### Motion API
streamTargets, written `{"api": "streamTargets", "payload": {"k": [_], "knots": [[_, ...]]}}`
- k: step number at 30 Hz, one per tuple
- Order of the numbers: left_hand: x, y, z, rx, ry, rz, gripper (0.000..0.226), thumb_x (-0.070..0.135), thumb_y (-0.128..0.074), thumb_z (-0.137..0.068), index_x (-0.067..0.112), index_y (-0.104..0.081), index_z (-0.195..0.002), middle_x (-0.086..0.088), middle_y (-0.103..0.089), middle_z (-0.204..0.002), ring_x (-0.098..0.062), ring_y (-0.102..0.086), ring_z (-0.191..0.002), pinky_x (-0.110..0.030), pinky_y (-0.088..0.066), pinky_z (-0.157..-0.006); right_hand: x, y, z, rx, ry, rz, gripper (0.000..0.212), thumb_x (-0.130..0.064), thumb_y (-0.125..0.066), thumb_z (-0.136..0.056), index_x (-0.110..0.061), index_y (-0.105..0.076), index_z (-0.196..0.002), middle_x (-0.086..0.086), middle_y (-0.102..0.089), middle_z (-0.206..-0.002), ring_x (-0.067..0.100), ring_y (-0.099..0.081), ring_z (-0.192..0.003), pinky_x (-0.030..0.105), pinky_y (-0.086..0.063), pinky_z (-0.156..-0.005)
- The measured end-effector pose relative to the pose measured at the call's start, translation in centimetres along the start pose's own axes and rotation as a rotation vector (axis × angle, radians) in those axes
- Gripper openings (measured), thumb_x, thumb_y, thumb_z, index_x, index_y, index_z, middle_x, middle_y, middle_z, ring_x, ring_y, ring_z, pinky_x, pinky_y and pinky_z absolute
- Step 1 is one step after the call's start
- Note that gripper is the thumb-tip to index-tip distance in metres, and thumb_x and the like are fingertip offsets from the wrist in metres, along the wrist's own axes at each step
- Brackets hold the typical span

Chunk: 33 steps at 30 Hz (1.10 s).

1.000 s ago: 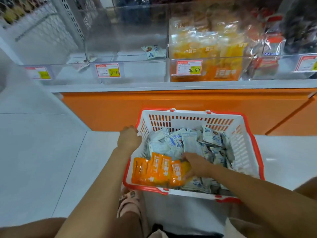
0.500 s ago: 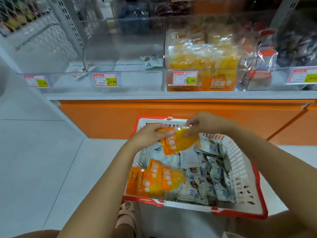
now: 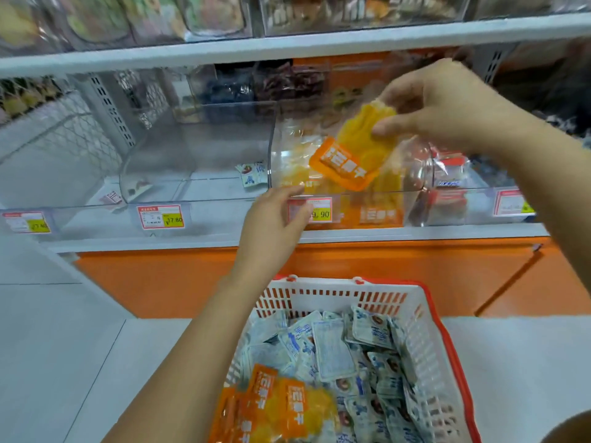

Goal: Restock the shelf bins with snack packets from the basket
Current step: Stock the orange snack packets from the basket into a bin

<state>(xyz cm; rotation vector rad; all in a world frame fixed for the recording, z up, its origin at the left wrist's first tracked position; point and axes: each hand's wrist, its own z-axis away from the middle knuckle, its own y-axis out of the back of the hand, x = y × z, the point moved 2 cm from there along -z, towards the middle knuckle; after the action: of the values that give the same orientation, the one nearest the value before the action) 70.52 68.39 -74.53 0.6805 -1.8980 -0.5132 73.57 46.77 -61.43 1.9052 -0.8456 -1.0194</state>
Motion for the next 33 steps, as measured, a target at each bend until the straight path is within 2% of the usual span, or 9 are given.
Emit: {"api": "streamTargets", "payload": {"k": [4,7,11,14,17,21,25,30,33], "knots": [[-0.7,-0.9,-2.2,-0.059,-0.15,-0.307,0.046,0.026,-0.058,-0.092,0.015,-0.051,-0.136,-0.001,-0.046,-0.14,-0.014,-0.035,-0.13,-0.013,-0.016,-0.103,2.0,-0.8,-1.3,-0.012,0.03,0.232,0.023,-0.022,-0.07,-0.085,-0.012,-0.072,-0.106,0.01,-0.071,-0.099,0.026,-0.063,-0.093,0.031,-0.045,-0.079],[-1.4,-1.3,-2.6,-0.116,-0.166,-0.35,0.054,0.027,-0.058,-0.092,0.018,-0.042,-0.142,0.002,-0.037,-0.146,-0.011,-0.03,-0.134,-0.016,-0.018,-0.104,2.9,-3.6,-2.1,-0.109,0.021,0.273,0.026,-0.024,-0.067,-0.087,-0.014,-0.07,-0.112,0.009,-0.07,-0.109,0.029,-0.061,-0.103,0.032,-0.044,-0.084],[-1.9,-1.4,-2.7,-0.141,-0.169,-0.381,0.058,0.028,-0.058,-0.092,0.022,-0.035,-0.146,0.006,-0.031,-0.151,-0.01,-0.026,-0.137,-0.018,-0.02,-0.105,3.1,-8.0,-2.5,-0.24,0.005,0.254,0.028,-0.025,-0.067,-0.087,-0.015,-0.069,-0.113,0.006,-0.07,-0.108,0.022,-0.061,-0.097,0.023,-0.038,-0.074],[-2.1,-1.3,-2.5,-0.17,-0.167,-0.389,0.06,0.029,-0.056,-0.093,0.024,-0.032,-0.147,0.007,-0.028,-0.153,-0.01,-0.024,-0.139,-0.018,-0.017,-0.106,2.9,-10.1,-2.9,-0.252,-0.055,0.217,0.032,-0.024,-0.068,-0.086,-0.016,-0.067,-0.118,0.004,-0.069,-0.113,0.021,-0.061,-0.104,0.025,-0.043,-0.081],[-1.9,-0.9,-2.5,-0.156,-0.146,-0.34,0.053,0.028,-0.054,-0.094,0.024,-0.037,-0.145,0.008,-0.032,-0.15,-0.009,-0.029,-0.136,-0.015,-0.017,-0.103,3.1,-10.0,-3.2,-0.263,-0.097,0.148,0.031,-0.024,-0.073,-0.083,-0.014,-0.07,-0.113,0.004,-0.07,-0.11,0.019,-0.062,-0.1,0.027,-0.048,-0.086],[-1.6,0.6,-3.3,0.012,-0.116,-0.272,0.04,0.018,-0.05,-0.097,0.021,-0.049,-0.136,0.006,-0.045,-0.139,-0.008,-0.039,-0.128,-0.013,-0.023,-0.1,3.8,-9.4,-2.3,-0.234,-0.113,-0.058,0.028,-0.021,-0.074,-0.082,-0.014,-0.072,-0.109,0.0,-0.07,-0.105,0.009,-0.058,-0.087,0.017,-0.044,-0.071],[-1.6,1.0,-5.0,-0.013,-0.139,-0.325,0.04,0.021,-0.052,-0.096,0.02,-0.05,-0.135,0.003,-0.049,-0.138,-0.012,-0.039,-0.129,-0.02,-0.028,-0.104,4.6,-9.7,-1.3,-0.14,-0.178,-0.265,0.028,-0.019,-0.073,-0.083,-0.014,-0.071,-0.11,-0.002,-0.069,-0.11,0.008,-0.06,-0.094,0.015,-0.043,-0.077],[-2.1,0.0,-6.8,-0.045,-0.179,-0.388,0.035,0.021,-0.058,-0.093,0.02,-0.059,-0.127,0.006,-0.057,-0.13,-0.012,-0.029,-0.136,-0.024,-0.023,-0.11,5.3,-11.1,-1.1,-0.062,-0.143,-0.275,0.026,-0.02,-0.073,-0.082,-0.014,-0.072,-0.107,-0.002,-0.069,-0.106,0.01,-0.061,-0.095,0.003,-0.038,-0.072],[-2.3,-0.4,-7.0,-0.013,-0.163,-0.371,0.033,0.015,-0.057,-0.093,0.02,-0.061,-0.125,0.006,-0.058,-0.129,-0.011,-0.027,-0.137,-0.022,-0.022,-0.11,5.4,-11.6,-1.0,-0.005,-0.13,-0.269,0.025,-0.021,-0.075,-0.08,-0.014,-0.073,-0.103,-0.002,-0.069,-0.104,0.011,-0.061,-0.096,0.008,-0.041,-0.076]]}}
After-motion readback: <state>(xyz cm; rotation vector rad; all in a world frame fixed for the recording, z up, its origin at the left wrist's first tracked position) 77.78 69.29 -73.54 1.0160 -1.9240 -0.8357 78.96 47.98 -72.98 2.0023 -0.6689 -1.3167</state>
